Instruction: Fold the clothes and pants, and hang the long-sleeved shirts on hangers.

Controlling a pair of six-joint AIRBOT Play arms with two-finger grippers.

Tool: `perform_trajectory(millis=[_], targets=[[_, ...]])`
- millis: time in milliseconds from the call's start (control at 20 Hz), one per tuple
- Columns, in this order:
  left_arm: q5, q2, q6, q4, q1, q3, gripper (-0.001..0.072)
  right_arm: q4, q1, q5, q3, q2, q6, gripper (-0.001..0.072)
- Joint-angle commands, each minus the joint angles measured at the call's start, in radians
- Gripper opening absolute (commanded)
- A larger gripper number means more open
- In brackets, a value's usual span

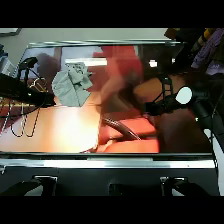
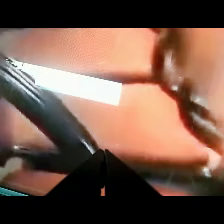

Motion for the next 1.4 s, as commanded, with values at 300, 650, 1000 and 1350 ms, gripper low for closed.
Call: perform_trajectory(millis=[300,650,1000,1350], targets=[[-0.052,-0.013,-0.003,0.067,0.0,0.0,0.0482,0.0,0.001,-0.005,0.001,0.001,0.0,0.0038],[-0.403,-0.188,-0.249,0.472,0.022,0.0,0.072,0.003,0.001,0.004,0.001,0.001,0.002,0.0039],[-0.712,-0.547,-0.335,0.472,0.045,0.001,0.072,0.004,0.001,0.039,0.001,0.001,0.023,0.0341],[-0.749,-0.622,-0.391,0.459,0.048,0.016,0.0338,0.004,0.001,0.056,0.001,0.001,0.089,0.0342]])
